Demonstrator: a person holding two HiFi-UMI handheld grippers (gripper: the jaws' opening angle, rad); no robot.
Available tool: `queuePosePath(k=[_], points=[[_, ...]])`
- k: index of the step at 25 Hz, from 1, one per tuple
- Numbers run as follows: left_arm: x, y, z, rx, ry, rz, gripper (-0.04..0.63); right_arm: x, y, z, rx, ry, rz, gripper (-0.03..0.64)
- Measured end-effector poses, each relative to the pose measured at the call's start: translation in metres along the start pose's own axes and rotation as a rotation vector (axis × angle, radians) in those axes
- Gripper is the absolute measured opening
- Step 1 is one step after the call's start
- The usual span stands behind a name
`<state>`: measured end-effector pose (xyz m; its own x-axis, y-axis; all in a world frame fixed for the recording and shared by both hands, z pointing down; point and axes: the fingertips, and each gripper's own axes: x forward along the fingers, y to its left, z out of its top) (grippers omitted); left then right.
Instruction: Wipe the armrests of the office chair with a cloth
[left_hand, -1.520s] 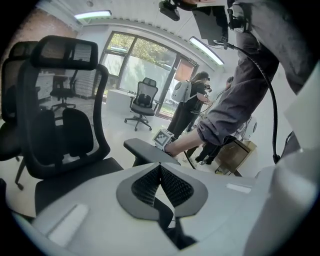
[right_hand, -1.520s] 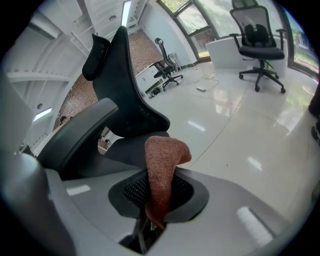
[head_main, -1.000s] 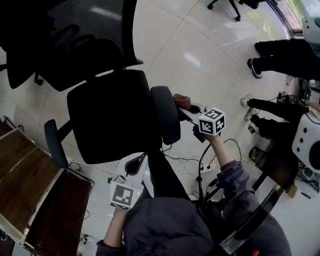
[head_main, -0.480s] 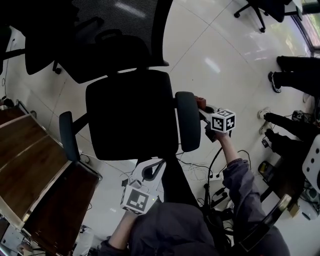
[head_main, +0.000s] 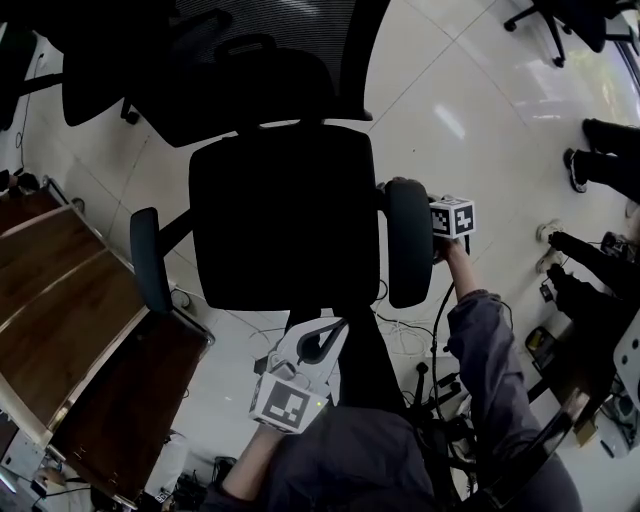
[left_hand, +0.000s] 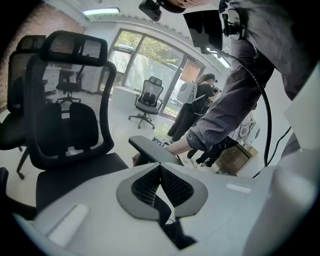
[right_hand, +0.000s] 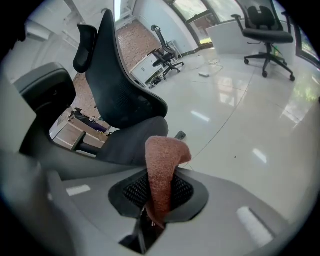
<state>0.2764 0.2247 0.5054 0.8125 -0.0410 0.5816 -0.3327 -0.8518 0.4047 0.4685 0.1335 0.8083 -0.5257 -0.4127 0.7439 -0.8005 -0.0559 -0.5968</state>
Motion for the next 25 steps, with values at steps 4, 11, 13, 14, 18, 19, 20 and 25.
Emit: queuePosePath(k=[4, 11, 13, 14, 18, 19, 20, 25], points=[[0.001, 0.002, -0.001, 0.015, 0.009, -0.006, 0.015, -0.030, 0.013, 0.005, -0.015, -0.048, 0.025, 0.055], [0.006, 0.005, 0.014, 0.032, -0.014, -0.018, 0.015, -0.121, 0.067, 0.017, -0.048, -0.178, 0.106, 0.055], [0.006, 0.005, 0.017, 0.032, -0.017, -0.020, 0.015, -0.136, 0.073, 0.018, -0.049, -0.196, 0.109, 0.055], [0.005, 0.005, 0.019, 0.030, -0.018, -0.021, 0.015, -0.140, 0.074, 0.018, -0.046, -0.201, 0.110, 0.055], [0.004, 0.004, 0.019, 0.026, -0.010, -0.019, 0.015, -0.127, 0.063, 0.016, -0.030, -0.196, 0.104, 0.055], [0.004, 0.004, 0.018, 0.024, -0.007, -0.017, 0.015, -0.118, 0.057, 0.015, -0.024, -0.188, 0.102, 0.055], [0.004, 0.005, 0.018, 0.021, -0.004, -0.016, 0.015, -0.107, 0.050, 0.014, -0.018, -0.178, 0.101, 0.055], [0.006, 0.007, 0.015, 0.008, 0.016, -0.001, 0.015, -0.036, 0.005, 0.004, 0.027, -0.088, 0.075, 0.055]])
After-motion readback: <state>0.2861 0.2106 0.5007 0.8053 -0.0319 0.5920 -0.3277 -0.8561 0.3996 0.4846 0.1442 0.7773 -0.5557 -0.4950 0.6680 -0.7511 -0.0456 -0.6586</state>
